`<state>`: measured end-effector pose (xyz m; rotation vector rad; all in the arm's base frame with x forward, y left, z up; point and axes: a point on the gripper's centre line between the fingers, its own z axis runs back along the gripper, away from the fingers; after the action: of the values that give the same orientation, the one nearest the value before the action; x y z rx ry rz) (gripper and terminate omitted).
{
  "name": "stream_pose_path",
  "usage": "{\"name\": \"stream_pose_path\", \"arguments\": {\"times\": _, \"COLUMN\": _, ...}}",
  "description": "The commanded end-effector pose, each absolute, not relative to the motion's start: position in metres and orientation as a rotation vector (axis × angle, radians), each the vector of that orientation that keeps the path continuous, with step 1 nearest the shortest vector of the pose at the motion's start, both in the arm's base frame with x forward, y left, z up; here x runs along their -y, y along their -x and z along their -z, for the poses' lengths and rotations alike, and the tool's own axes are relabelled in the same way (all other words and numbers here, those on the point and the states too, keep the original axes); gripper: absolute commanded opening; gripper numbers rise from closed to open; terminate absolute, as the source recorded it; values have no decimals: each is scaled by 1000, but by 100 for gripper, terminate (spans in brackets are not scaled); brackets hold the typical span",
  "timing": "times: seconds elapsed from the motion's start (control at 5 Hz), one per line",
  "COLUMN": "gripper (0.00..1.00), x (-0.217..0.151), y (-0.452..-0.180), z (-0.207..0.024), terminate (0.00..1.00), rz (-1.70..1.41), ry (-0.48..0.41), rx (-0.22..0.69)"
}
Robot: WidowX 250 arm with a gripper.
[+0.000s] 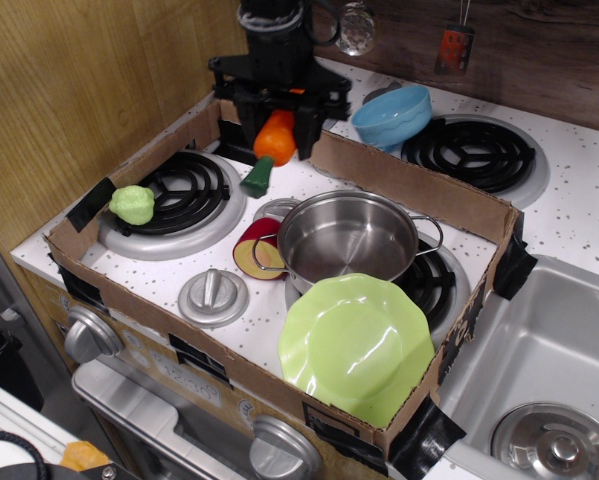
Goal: Put carrot on plate
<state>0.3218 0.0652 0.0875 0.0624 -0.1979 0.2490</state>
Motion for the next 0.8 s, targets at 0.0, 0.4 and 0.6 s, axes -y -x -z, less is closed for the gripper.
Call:
{"name": "stream_pose_path", "arguments": {"times": 0.0, "gripper": 0, "x": -37, "y": -299, "z": -126, "terminate": 0, "rz": -427, "ry": -102, "rx": 297}}
{"name": "stream_pose_path", "arguments": {"times": 0.4, "gripper": 0, "x": 4, "y": -268, "z": -116, "terminate": 0, "rz": -600, "ry": -72, "rx": 318}}
{"name": "stream_pose_path", "arguments": {"times": 0.6, "gripper": 0, "x": 23, "y": -259, "z": -111, "terminate": 0, "rz": -659, "ry": -46, "rx": 307}}
